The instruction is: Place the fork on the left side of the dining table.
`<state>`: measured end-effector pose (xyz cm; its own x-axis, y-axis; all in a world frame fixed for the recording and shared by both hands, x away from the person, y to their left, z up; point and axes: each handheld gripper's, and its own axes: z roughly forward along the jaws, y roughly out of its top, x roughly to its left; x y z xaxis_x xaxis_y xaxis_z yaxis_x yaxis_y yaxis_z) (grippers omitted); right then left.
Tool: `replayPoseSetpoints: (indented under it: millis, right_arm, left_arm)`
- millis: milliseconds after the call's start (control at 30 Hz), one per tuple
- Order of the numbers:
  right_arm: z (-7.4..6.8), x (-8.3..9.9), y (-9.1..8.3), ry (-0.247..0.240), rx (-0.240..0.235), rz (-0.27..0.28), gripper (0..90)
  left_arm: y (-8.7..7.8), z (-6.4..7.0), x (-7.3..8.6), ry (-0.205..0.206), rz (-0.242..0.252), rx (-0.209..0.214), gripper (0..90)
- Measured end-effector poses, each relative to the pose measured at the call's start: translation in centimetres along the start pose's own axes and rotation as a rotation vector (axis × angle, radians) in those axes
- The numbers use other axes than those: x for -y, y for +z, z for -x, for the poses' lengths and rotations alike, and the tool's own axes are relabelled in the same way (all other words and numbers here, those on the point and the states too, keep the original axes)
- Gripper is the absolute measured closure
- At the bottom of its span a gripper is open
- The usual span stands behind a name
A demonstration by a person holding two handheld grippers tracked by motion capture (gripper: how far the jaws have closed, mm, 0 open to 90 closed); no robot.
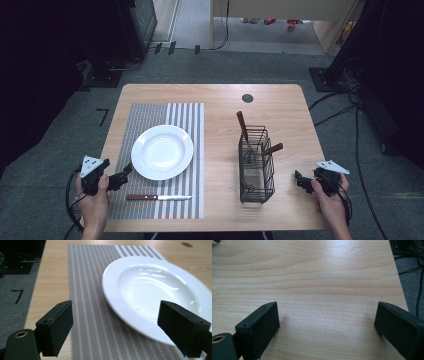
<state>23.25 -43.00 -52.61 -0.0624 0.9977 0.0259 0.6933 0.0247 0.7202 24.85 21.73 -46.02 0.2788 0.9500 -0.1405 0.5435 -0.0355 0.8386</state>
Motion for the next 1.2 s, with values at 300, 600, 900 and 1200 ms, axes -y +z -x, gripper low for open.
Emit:
replayPoseSetpoints:
  millis: [300, 600, 900, 1200]
  right_arm:
    - [0.0, 0.0, 0.0, -0.001, -0.001, 0.0, 5.6]
    - [0.0, 0.0, 0.0, -0.001, -0.001, 0.0, 5.6]
    - [0.0, 0.0, 0.0, -0.001, -0.001, 0.0, 5.6]
    - [0.0, 0.0, 0.0, -0.002, -0.001, 0.0, 5.5]
  left_arm:
    - [1.7, 4.1, -3.1, 0.048, 0.024, 0.1, 13.7]
    - [3.4, 7.9, -5.3, 0.092, 0.04, 0.182, 13.7]
    - [5.0, 10.6, -6.6, 0.084, 0.05, 0.255, 13.8]
    - [6.4, 13.4, -8.0, 0.089, 0.054, 0.316, 13.7]
